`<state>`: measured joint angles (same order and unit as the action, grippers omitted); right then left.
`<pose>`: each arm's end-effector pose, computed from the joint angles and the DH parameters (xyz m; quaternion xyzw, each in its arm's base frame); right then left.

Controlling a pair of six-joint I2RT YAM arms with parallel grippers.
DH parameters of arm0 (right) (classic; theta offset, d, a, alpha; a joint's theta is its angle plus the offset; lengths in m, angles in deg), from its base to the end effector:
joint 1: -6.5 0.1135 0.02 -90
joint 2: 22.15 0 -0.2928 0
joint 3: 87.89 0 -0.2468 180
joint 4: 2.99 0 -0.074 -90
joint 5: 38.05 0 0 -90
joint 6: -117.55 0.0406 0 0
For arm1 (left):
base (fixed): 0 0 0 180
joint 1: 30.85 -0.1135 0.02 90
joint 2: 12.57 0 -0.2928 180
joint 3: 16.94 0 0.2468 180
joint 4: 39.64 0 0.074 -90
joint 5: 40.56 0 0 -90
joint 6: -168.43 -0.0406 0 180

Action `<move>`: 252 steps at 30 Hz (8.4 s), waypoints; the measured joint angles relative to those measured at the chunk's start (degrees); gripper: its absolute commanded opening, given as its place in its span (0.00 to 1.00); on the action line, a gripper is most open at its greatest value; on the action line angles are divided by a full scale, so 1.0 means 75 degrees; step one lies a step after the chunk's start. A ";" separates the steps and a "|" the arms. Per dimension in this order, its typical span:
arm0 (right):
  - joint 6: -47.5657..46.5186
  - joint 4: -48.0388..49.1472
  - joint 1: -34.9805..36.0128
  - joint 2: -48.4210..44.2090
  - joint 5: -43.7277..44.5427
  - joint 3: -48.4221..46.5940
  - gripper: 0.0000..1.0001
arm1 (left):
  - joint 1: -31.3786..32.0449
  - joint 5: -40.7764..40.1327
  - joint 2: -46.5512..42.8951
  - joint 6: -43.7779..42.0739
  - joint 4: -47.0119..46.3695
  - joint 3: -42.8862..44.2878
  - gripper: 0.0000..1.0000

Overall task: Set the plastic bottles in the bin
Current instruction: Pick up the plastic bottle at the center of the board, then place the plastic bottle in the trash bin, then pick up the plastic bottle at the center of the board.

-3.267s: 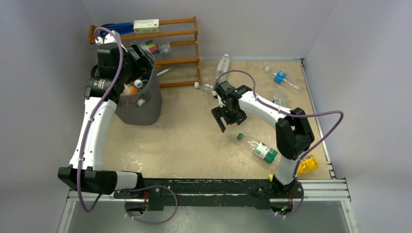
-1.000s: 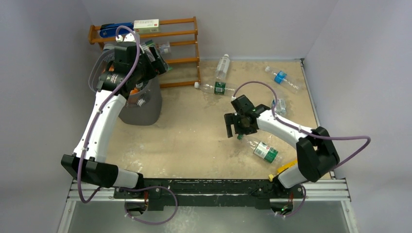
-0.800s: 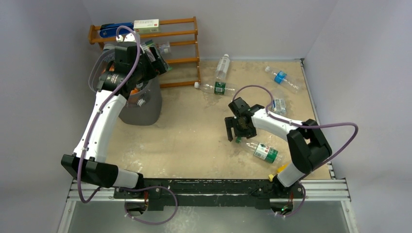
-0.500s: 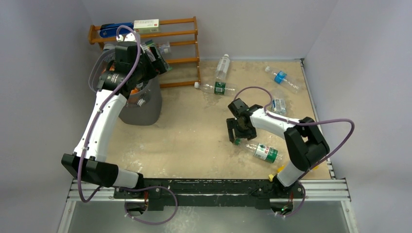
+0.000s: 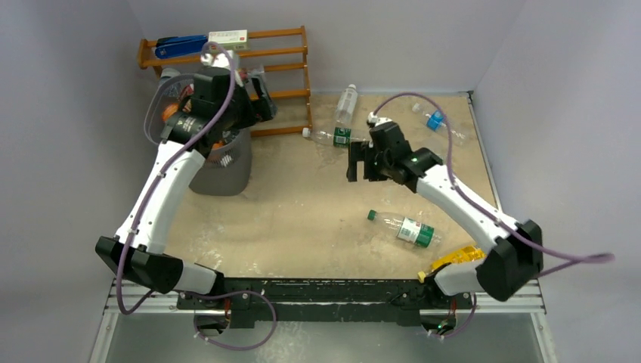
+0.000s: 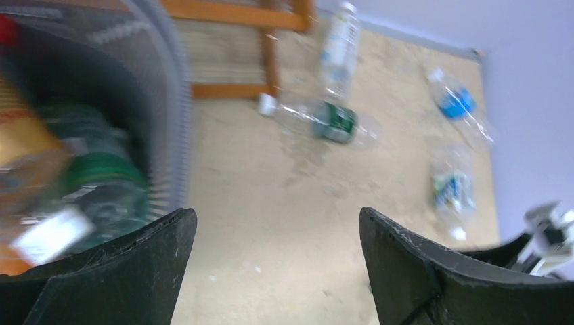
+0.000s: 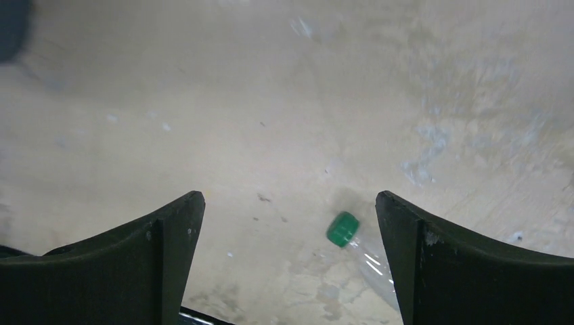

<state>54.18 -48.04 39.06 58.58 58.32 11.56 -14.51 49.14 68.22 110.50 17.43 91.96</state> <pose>0.2554 0.1577 0.3205 -0.0266 0.9231 0.1431 0.3560 0.2794 -0.0817 0.4633 -0.1192 0.8532 -0.2062 0.4641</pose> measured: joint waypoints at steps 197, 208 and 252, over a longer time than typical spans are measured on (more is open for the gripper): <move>0.3057 0.2955 -0.0009 -0.5592 -0.4794 -0.1169 1.00 | 0.8230 0.0705 0.7874 -0.0799 -0.6720 0.2317 0.93; 0.3112 0.2871 -0.0038 -0.6053 -0.4756 -0.0589 1.00 | 0.8247 0.0953 0.8195 -0.0982 -0.6924 0.2678 0.92; 0.3168 0.3296 -0.0029 -0.4558 -0.5164 -0.0968 1.00 | 0.5199 -0.2154 0.1842 -0.0781 -0.3643 -0.2597 0.56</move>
<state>77.94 -23.32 38.84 24.39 19.59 4.30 24.48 32.99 82.04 104.65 -9.89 72.48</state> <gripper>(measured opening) 0.998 0.639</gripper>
